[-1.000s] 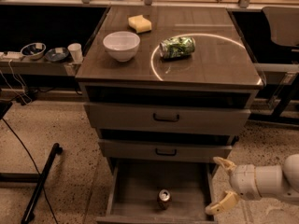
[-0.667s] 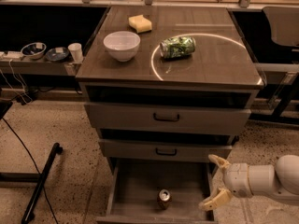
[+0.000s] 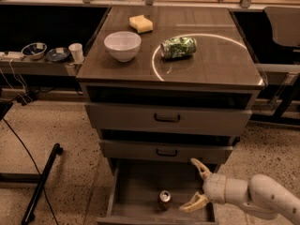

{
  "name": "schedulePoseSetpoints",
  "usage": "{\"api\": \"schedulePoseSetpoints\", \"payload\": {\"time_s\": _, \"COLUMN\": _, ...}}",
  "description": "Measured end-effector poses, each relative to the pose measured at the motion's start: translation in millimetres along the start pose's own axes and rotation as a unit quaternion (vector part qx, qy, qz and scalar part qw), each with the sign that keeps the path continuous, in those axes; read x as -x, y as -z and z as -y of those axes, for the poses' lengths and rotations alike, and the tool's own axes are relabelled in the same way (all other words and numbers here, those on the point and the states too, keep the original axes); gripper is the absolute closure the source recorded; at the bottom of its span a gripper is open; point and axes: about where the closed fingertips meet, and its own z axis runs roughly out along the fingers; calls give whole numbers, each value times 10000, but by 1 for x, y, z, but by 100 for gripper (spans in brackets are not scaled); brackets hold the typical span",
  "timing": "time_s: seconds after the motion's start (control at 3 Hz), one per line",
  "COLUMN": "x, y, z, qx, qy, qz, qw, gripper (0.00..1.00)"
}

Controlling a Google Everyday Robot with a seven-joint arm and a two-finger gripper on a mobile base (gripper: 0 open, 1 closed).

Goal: Pick orange can from bottom drawer and place on counter

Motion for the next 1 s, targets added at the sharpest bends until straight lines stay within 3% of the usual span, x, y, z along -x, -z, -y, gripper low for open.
{"api": "schedulePoseSetpoints", "payload": {"time_s": 0.33, "x": -26, "y": -22, "z": -20, "qx": 179, "qy": -122, "qz": 181, "qw": 9996, "gripper": 0}}
{"api": "schedulePoseSetpoints", "payload": {"time_s": 0.67, "x": -30, "y": -27, "z": -21, "qx": 322, "qy": -184, "qz": 121, "qw": 9992, "gripper": 0}}
{"api": "schedulePoseSetpoints", "payload": {"time_s": 1.0, "x": -86, "y": -49, "z": -15, "qx": 243, "qy": -290, "qz": -170, "qw": 9991, "gripper": 0}}
